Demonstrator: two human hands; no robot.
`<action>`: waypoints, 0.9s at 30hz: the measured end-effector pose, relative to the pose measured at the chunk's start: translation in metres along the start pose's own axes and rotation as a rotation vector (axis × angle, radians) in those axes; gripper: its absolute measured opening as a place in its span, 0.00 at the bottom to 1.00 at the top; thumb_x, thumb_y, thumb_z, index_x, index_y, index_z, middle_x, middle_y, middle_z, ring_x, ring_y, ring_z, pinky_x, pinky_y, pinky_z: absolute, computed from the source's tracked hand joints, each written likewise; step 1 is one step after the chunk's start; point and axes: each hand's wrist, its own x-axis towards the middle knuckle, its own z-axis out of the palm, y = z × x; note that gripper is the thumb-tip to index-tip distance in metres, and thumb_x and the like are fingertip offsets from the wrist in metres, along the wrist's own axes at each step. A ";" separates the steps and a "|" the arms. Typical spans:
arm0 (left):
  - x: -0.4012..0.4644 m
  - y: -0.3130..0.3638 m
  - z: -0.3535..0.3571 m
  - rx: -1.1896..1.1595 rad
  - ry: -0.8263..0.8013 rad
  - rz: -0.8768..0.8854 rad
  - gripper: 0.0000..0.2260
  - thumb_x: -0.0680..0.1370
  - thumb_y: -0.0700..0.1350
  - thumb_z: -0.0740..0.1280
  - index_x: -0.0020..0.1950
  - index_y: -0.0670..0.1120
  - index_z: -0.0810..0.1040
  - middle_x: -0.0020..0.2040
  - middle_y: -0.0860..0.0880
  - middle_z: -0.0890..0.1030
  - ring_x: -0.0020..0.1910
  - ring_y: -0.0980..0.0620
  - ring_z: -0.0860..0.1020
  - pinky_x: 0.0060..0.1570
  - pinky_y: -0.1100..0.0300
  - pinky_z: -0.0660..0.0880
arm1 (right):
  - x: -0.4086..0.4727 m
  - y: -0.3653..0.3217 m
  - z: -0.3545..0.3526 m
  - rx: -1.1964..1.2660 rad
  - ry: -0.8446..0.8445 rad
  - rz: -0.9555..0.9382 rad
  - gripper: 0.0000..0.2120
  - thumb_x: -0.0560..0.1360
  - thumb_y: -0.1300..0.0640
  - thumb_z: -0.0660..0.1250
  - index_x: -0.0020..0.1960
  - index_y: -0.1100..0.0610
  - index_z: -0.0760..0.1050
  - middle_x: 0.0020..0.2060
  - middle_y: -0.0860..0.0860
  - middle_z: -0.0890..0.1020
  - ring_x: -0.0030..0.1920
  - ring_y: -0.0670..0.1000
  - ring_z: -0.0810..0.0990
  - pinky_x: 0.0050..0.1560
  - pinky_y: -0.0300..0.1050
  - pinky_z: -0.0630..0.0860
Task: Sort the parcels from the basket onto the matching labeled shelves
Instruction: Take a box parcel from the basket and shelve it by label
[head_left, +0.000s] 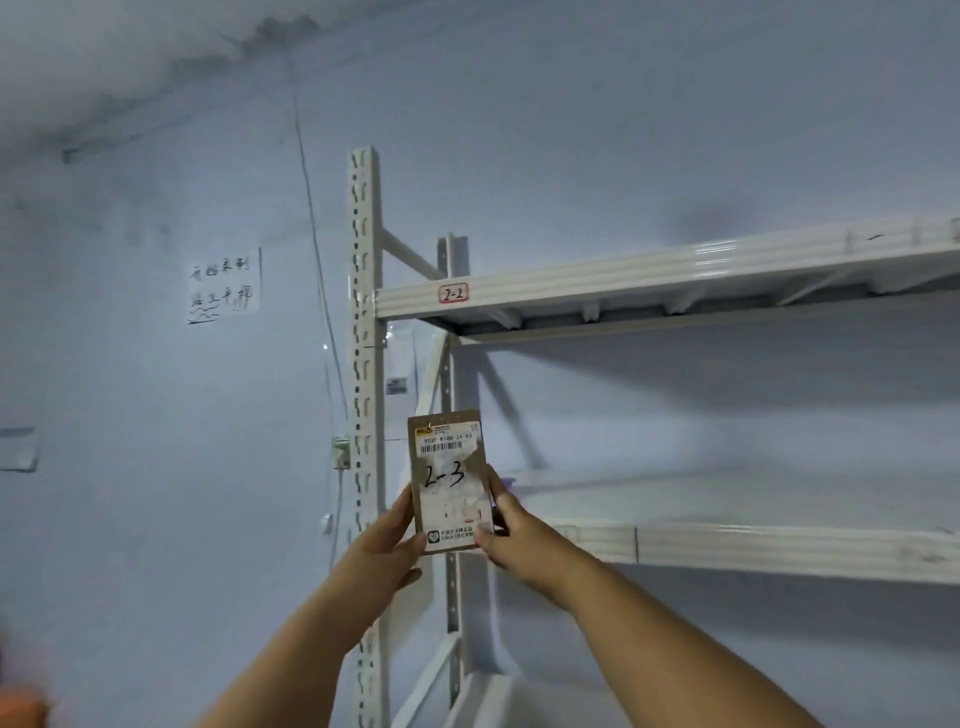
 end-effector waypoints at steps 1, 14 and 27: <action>0.000 -0.001 0.015 -0.025 -0.031 -0.005 0.25 0.82 0.39 0.60 0.65 0.71 0.65 0.55 0.71 0.79 0.54 0.64 0.78 0.54 0.58 0.75 | -0.011 0.006 -0.010 -0.013 0.024 0.025 0.34 0.77 0.50 0.64 0.70 0.23 0.49 0.68 0.43 0.74 0.69 0.47 0.71 0.73 0.56 0.64; 0.022 0.026 0.162 -0.139 -0.231 0.011 0.25 0.80 0.39 0.64 0.62 0.70 0.67 0.52 0.71 0.80 0.58 0.59 0.76 0.58 0.53 0.73 | -0.105 0.023 -0.141 -0.102 0.240 0.122 0.34 0.80 0.55 0.62 0.72 0.27 0.48 0.67 0.40 0.74 0.65 0.41 0.73 0.71 0.49 0.67; 0.051 0.106 0.364 -0.313 -0.286 0.071 0.23 0.73 0.35 0.72 0.56 0.62 0.76 0.60 0.63 0.79 0.55 0.55 0.81 0.52 0.59 0.77 | -0.201 0.039 -0.350 -0.238 0.298 0.113 0.34 0.80 0.51 0.62 0.72 0.26 0.45 0.67 0.40 0.74 0.67 0.45 0.73 0.72 0.53 0.67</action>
